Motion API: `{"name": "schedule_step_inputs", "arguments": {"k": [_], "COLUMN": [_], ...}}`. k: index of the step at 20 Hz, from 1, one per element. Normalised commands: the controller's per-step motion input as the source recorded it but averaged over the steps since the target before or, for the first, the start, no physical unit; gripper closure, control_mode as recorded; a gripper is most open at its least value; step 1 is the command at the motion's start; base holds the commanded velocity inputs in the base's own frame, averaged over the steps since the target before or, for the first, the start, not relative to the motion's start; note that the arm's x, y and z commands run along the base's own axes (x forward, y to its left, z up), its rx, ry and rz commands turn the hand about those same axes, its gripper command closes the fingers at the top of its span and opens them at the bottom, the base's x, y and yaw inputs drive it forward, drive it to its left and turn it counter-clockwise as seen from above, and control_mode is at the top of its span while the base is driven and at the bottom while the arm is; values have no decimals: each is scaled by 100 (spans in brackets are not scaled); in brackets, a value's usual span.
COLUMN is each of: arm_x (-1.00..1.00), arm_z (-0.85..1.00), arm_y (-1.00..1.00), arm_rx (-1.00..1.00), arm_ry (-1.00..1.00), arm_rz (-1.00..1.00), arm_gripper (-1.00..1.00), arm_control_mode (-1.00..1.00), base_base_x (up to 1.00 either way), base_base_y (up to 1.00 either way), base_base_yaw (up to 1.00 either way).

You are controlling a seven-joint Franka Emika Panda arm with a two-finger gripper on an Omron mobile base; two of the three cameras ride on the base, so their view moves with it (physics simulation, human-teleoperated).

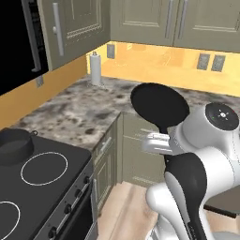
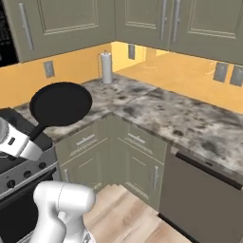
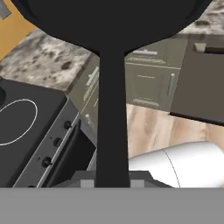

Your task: Move the pot and pan from the stove into the sink.

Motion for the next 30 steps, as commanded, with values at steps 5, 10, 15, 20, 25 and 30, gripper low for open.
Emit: {"name": "schedule_step_inputs", "arguments": {"k": [5, 10, 15, 20, 25, 30], "arm_x": [0, 0, 0, 0, 0, 0], "arm_z": [0, 0, 0, 0, 0, 0], "arm_y": [0, 0, 0, 0, 0, 0], "arm_rx": [0, 0, 0, 0, 0, 0], "arm_ry": [0, 0, 0, 0, 0, 0], "arm_rz": [0, 0, 0, 0, 0, 0], "arm_gripper": [100, 100, 100, 100, 100, 100], "arm_control_mode": [100, 100, 100, 100, 100, 100], "base_base_x": [0, 0, 0, 5, 64, 75], "base_base_y": [-15, -17, -13, 0, 0, 0], "base_base_yaw": [-33, -33, -20, 0, 0, 0]}}
